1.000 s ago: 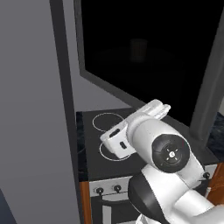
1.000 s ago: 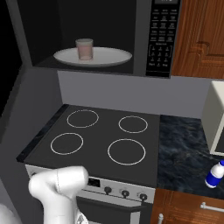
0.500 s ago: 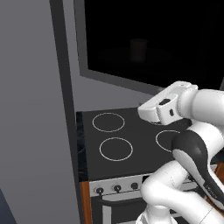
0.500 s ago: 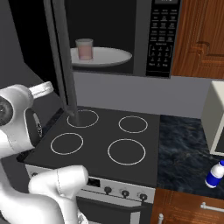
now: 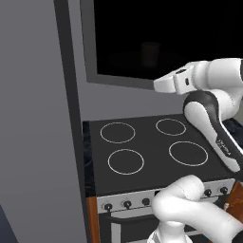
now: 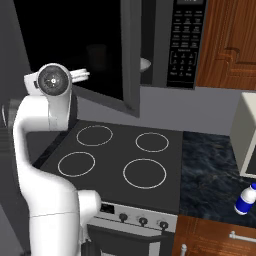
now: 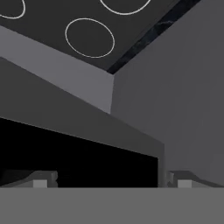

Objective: Place the microwavable item in the microwave. Then, close the microwave door and press the start button.

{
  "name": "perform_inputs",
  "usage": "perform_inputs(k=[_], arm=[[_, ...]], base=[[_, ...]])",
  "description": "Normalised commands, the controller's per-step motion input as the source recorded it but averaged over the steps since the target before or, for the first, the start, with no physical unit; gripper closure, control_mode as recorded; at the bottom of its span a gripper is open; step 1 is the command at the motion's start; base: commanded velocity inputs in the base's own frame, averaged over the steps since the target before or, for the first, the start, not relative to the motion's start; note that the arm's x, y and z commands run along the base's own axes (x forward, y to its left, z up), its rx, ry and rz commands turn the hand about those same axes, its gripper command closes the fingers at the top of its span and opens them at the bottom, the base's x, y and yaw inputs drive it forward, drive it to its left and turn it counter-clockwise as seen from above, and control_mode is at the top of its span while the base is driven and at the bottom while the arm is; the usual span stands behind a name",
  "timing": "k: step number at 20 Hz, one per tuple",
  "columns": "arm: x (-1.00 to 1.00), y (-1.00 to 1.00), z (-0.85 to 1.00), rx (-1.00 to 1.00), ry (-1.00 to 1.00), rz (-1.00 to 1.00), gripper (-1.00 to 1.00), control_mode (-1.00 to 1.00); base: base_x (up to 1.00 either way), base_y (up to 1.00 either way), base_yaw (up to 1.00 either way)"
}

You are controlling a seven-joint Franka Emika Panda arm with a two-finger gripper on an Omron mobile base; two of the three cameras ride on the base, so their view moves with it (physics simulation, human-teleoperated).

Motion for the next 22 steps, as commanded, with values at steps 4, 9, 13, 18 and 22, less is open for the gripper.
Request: perform_inputs(k=[4,9,13,18,22], arm=[[0.91,-0.27,0.01,0.00,0.00,0.00,-1.00,-1.00],[0.91,-0.21,0.00,0.00,0.00,0.00,-1.00,-1.00],[0.99,-0.16,0.00,0.00,0.00,0.00,-1.00,-1.00],[0.74,-0.10,0.00,0.00,0.00,0.00,-1.00,-1.00],[0.20,0.00,0.00,0.00,0.00,0.00,-1.00,-1.00]], base=[[0.00,0.00,0.00],[0.00,0.00,0.00],[0.00,0.00,0.00],[0.00,0.00,0.00],[0.00,0.00,0.00]])
